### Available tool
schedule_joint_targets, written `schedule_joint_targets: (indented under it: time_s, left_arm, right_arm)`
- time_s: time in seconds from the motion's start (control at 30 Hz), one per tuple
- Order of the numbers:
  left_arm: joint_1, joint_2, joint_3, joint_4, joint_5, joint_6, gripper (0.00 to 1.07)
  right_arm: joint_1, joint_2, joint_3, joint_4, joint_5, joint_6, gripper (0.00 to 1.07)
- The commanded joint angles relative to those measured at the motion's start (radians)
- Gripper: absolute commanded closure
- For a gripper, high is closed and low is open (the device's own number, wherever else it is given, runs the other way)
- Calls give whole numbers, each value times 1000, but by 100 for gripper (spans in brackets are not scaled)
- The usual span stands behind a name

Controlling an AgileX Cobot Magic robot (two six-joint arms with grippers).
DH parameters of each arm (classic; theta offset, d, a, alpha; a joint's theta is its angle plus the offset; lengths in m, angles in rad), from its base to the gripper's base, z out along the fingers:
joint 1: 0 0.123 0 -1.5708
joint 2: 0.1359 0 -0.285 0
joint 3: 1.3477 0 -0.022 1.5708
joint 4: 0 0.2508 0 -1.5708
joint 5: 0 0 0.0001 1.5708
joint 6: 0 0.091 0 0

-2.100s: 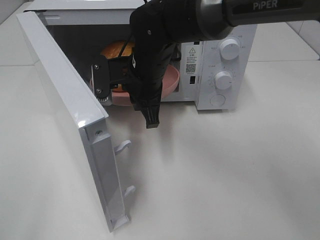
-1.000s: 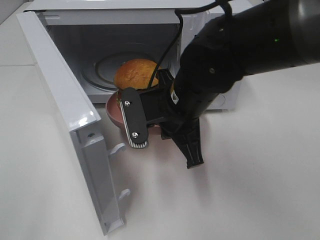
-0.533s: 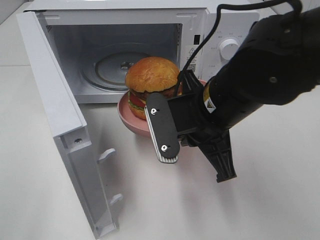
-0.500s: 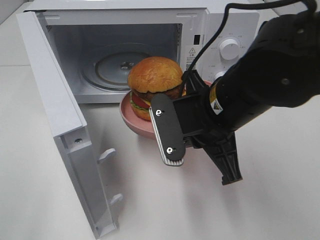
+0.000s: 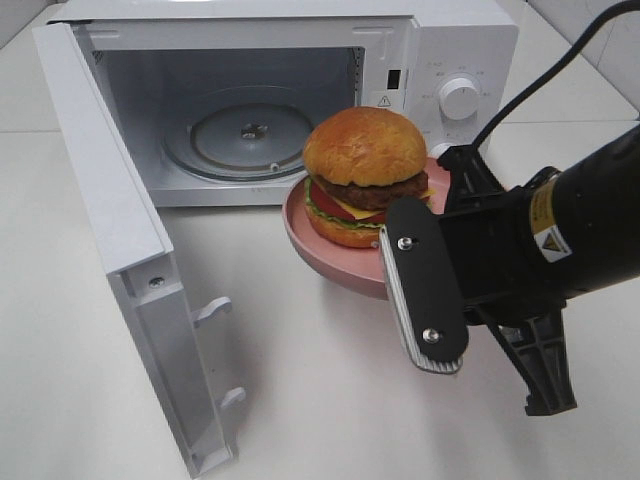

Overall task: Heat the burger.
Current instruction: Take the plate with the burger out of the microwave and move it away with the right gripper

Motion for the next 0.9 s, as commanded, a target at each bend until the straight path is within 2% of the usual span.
schedule_joint_targets:
  time_s: [0.03, 0.4, 0.63, 0.9]
  left_arm:
    - [2, -14, 0, 3, -4, 1, 7]
    - [2, -14, 0, 3, -4, 1, 7]
    - [2, -14, 0, 3, -4, 1, 7]
    - [2, -14, 0, 3, -4, 1, 7]
  right_arm:
    - [1, -66, -1, -25, 22, 25, 107]
    - [1, -201, -1, -30, 193, 121, 107]
    - [1, -289, -1, -122, 322, 280, 107]
    - [1, -317, -1, -177, 430, 422, 107]
